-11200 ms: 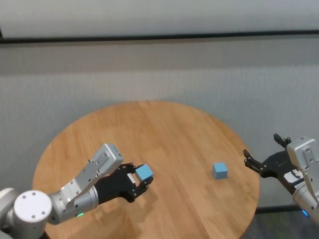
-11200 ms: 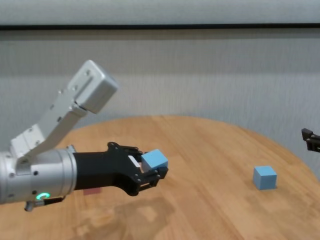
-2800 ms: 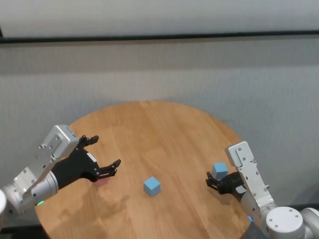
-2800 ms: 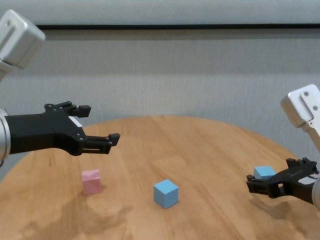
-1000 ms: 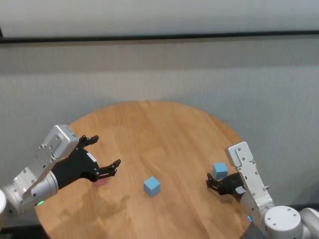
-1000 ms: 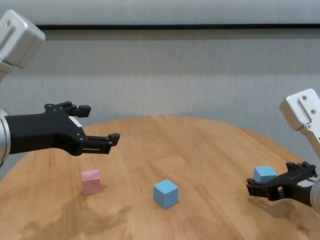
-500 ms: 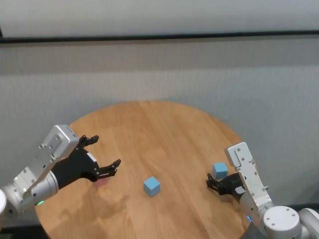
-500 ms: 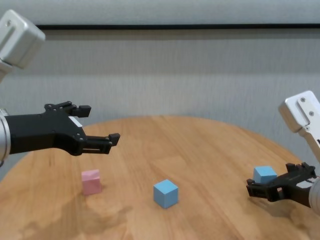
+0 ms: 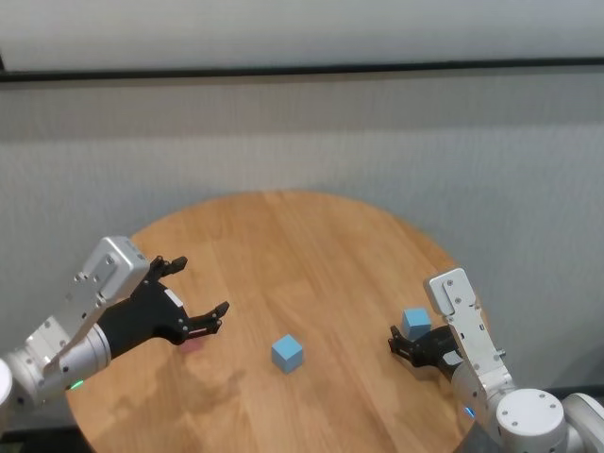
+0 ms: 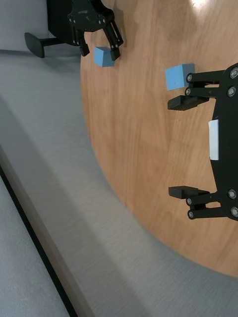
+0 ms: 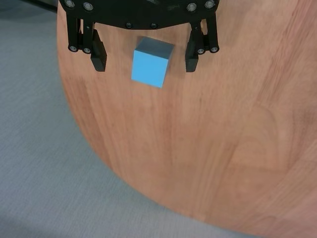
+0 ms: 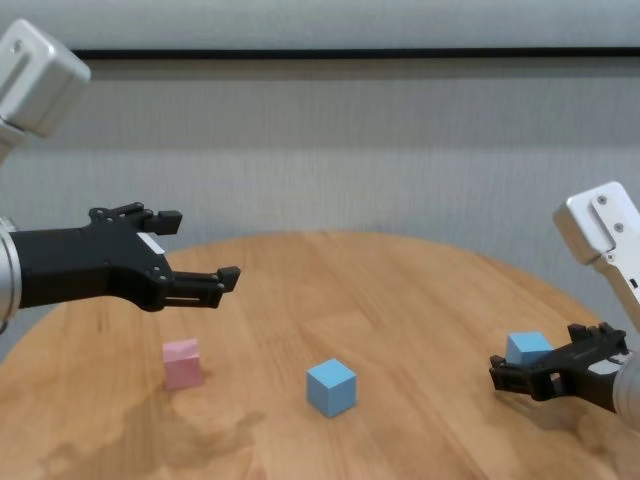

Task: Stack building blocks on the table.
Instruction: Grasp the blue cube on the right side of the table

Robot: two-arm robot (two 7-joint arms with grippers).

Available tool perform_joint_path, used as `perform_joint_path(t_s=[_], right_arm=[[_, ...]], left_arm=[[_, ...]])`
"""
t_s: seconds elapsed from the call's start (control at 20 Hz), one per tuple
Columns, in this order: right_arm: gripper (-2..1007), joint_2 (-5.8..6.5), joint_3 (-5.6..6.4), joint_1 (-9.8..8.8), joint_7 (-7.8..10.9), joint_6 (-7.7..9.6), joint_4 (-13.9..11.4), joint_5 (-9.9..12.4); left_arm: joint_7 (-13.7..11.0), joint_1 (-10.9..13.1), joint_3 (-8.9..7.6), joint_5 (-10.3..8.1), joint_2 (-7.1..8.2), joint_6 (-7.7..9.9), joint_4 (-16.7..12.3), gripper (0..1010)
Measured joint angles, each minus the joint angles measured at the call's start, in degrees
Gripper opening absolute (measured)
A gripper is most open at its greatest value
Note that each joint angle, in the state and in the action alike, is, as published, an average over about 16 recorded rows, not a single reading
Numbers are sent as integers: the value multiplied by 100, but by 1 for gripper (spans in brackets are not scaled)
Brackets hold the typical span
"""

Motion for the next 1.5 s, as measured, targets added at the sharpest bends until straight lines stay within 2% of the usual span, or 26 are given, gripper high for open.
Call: perform_joint_path(t_s=[1.2, 1.5], right_arm=[[1000, -189, 217, 97, 93, -275, 302, -259], [967, -231, 273, 110, 121, -316, 353, -298]], left_arm=[[0, 0, 0, 0, 0, 0, 0, 1002], [0, 0, 0, 0, 0, 0, 0, 1002]])
